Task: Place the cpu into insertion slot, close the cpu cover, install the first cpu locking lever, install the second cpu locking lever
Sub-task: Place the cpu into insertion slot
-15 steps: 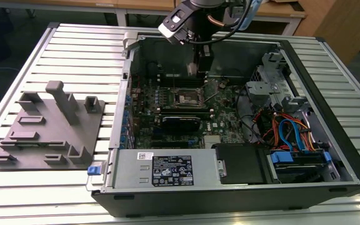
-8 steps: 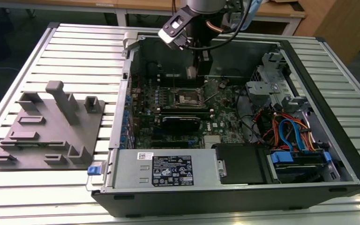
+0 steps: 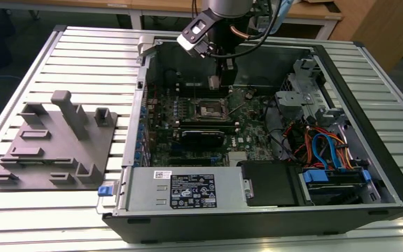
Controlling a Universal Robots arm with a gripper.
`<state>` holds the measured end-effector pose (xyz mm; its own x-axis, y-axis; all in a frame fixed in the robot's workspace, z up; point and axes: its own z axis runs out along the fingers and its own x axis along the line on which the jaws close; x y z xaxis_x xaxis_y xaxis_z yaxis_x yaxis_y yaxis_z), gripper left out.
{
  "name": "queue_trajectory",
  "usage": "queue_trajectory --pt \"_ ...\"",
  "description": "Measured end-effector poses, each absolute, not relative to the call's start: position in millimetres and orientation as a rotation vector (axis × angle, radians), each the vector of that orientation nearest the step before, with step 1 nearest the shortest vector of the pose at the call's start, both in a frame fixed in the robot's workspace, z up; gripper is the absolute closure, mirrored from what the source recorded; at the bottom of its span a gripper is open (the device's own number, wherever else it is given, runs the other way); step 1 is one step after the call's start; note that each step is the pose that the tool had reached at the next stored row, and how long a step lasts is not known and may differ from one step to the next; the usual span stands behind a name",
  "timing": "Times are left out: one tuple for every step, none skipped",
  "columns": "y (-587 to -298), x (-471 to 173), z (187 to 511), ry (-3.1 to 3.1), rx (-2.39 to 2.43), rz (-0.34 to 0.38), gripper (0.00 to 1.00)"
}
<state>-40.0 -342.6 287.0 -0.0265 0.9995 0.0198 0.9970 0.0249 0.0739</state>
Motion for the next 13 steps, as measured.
queue_trajectory --pt "-342.6 -40.0 287.0 2.222 2.165 0.104 0.46" --pt "-342.6 -40.0 287.0 2.222 2.165 0.104 0.46" --pt "-342.6 -40.0 286.9 2.222 2.165 0.104 0.46" --pt "-342.6 -40.0 286.9 2.222 2.165 0.104 0.46" --pt "-342.6 -40.0 286.9 2.222 2.165 0.104 0.46" --pt "-342.6 -40.0 286.9 2.222 2.165 0.104 0.46" --pt "-342.6 -40.0 286.7 2.222 2.165 0.104 0.46" --pt "-342.6 -40.0 286.1 2.222 2.165 0.104 0.46" --pt "-342.6 -40.1 285.5 2.222 2.165 0.104 0.46" --pt "-342.6 -40.1 284.7 2.222 2.165 0.104 0.46" --pt "-342.6 -40.1 283.4 2.222 2.165 0.104 0.46" --pt "-342.6 -40.1 281.8 2.222 2.165 0.103 0.46" --pt "-342.6 -40.1 280.0 2.221 2.166 0.103 0.46"
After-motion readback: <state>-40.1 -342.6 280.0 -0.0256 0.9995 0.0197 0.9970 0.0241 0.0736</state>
